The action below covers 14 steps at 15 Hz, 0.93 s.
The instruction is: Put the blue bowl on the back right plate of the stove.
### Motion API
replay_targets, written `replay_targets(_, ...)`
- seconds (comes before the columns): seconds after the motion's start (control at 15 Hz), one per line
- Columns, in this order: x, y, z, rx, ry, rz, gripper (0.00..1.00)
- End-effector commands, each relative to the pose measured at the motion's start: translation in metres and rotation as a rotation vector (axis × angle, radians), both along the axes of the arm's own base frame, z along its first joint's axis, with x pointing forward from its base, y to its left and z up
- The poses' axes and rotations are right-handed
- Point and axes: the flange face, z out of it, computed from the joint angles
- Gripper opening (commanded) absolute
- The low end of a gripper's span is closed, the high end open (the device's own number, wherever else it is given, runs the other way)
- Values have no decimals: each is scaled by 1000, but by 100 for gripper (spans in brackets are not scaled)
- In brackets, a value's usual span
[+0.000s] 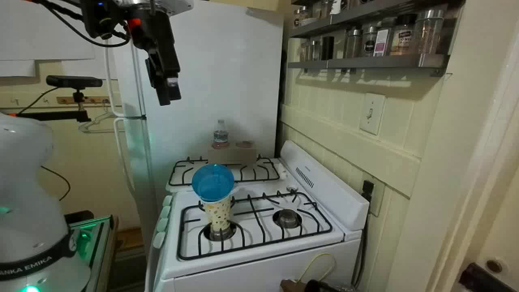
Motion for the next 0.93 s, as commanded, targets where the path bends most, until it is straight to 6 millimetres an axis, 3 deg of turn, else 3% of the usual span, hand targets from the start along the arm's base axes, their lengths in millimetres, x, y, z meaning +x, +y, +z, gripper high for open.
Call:
replay_targets(0.0,0,0,1,0,1,0,100)
replay_targets(0.53,5,1,-3,2,15,8,100)
replay_targets(0.87,69,20,-63,135,121,209,100)
